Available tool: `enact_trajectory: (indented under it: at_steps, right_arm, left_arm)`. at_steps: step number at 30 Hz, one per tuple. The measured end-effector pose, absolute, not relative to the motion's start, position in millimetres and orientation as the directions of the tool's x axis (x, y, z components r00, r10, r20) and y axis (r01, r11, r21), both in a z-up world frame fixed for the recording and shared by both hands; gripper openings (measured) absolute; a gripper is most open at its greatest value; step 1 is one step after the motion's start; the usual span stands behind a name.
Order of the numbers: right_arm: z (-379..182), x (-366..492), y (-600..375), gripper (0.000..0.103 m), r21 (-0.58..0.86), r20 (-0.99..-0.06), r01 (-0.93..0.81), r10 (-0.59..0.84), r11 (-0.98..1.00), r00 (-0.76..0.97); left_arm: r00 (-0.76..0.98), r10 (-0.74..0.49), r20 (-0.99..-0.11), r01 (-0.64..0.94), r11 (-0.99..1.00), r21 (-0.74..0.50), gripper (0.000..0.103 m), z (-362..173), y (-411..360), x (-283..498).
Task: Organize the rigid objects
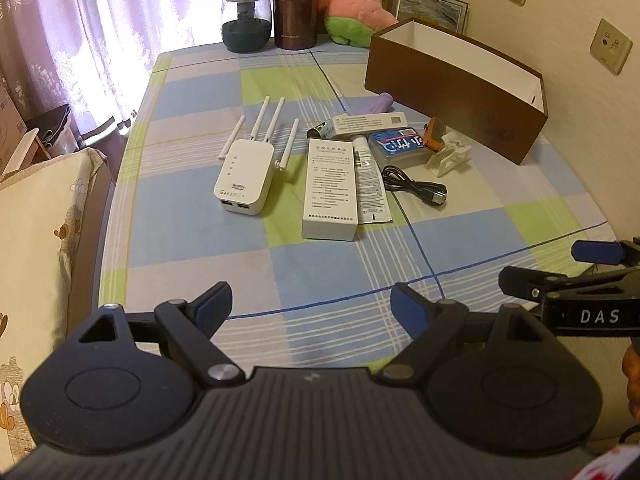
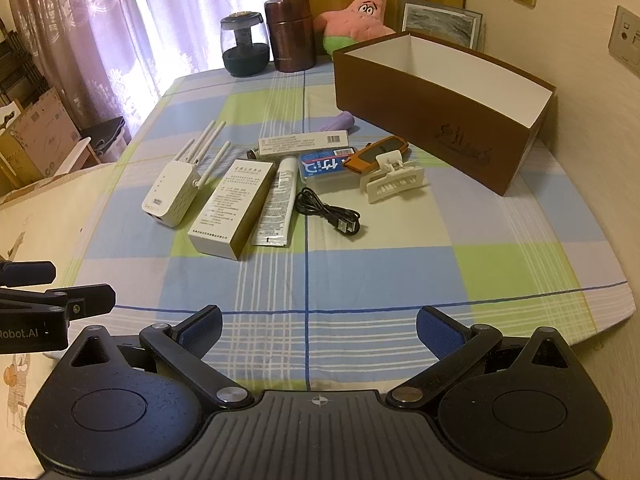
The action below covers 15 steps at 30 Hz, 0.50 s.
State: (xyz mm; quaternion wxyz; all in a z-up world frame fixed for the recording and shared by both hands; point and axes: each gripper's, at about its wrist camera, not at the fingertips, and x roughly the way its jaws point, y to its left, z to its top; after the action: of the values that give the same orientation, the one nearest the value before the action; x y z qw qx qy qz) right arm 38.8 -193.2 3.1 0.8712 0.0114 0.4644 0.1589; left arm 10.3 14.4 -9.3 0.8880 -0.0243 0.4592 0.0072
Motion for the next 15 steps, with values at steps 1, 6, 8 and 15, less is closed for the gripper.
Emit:
enact_trajectory:
  at_steps: [1, 6, 8, 15]
  right_arm:
    - [3.0, 38.8, -193.0, 0.101, 0.167, -0.805, -0.266, 0.287, 0.949, 0.519]
    - [3.1, 39.1, -192.7, 0.101, 0.167, -0.806, -0.266, 0.287, 0.949, 0.518]
    - [3.2, 39.3, -192.8, 0.101, 0.167, -0.806, -0.266, 0.287, 0.949, 0.518]
    - [2.8, 39.7, -190.9, 0.101, 0.164, -0.806, -0.268, 0.286, 0.949, 0.518]
  left_arm:
    - [0.578, -0.01, -0.816, -0.035, 0.999, -0.037, 0.084, -8.9, 13.7, 10.0]
    - [0.577, -0.009, -0.817, -0.036, 0.999, -0.036, 0.084, -9.0, 14.1, 10.6]
    - [0.577, -0.009, -0.816, -0.036, 0.999, -0.036, 0.084, -8.8, 13.9, 10.6]
    - [0.577, -0.008, -0.817, -0.037, 0.999, -0.036, 0.084, -9.0, 15.0, 10.9]
